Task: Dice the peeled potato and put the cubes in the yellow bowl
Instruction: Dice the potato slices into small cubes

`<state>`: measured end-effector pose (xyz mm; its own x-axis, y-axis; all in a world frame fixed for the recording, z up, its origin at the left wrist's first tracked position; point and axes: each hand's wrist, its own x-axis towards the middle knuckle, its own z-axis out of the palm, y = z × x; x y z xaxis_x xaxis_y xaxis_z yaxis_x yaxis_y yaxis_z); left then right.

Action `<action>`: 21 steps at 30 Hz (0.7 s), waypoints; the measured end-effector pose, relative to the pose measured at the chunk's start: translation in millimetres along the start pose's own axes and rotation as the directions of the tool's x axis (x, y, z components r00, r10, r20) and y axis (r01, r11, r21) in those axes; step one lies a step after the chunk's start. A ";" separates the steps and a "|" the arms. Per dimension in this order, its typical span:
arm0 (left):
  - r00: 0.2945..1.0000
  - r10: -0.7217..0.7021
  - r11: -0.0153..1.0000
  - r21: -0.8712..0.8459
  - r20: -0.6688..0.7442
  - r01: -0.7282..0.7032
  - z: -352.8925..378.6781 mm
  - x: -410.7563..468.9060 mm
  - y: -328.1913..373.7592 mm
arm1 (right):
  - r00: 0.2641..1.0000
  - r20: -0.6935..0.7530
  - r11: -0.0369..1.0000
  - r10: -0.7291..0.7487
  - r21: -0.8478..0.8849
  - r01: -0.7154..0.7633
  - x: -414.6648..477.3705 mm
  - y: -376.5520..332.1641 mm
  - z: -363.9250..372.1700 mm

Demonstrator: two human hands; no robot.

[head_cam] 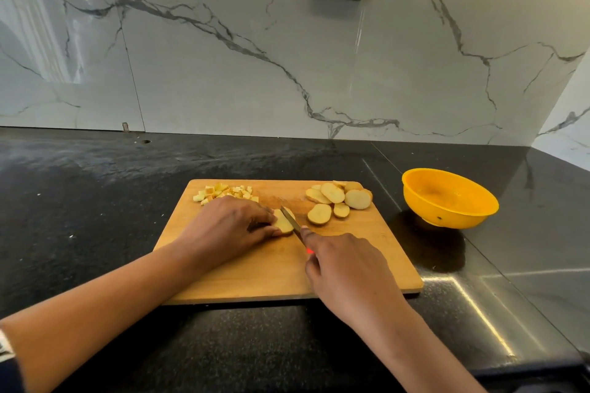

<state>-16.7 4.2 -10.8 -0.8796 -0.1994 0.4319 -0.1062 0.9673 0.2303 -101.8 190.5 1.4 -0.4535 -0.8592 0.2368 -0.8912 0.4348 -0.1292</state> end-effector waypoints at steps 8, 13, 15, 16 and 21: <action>0.999 -0.036 0.999 0.037 0.001 0.036 -0.8 0.1 -0.4 | 0.998 -0.052 0.995 0.028 0.093 -0.023 2.3 0.8 0.4; 0.999 -0.033 0.998 0.052 0.008 0.032 -1.6 0.4 0.5 | 0.999 -0.051 0.997 0.007 0.081 -0.003 -1.9 -3.5 -1.9; 0.999 -0.032 0.998 0.055 0.002 0.032 -1.6 0.1 0.5 | 0.999 -0.049 0.999 -0.005 0.039 0.007 -1.2 -5.4 -1.5; 1.000 -0.029 0.998 0.055 -0.004 0.030 -1.4 -0.1 0.4 | 0.999 -0.046 1.000 -0.014 0.016 0.014 -0.4 -6.2 -1.1; 1.000 -0.011 0.998 0.056 -0.017 0.012 -0.5 -0.5 1.0 | 0.997 0.033 0.993 -0.066 -0.093 0.069 16.5 -12.3 -1.5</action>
<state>-16.1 5.2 -10.4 -0.8705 -0.2125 0.4440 -0.1422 0.9721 0.1866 -98.3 171.4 8.3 -0.3930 -0.8946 0.2128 -0.9173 0.3976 -0.0228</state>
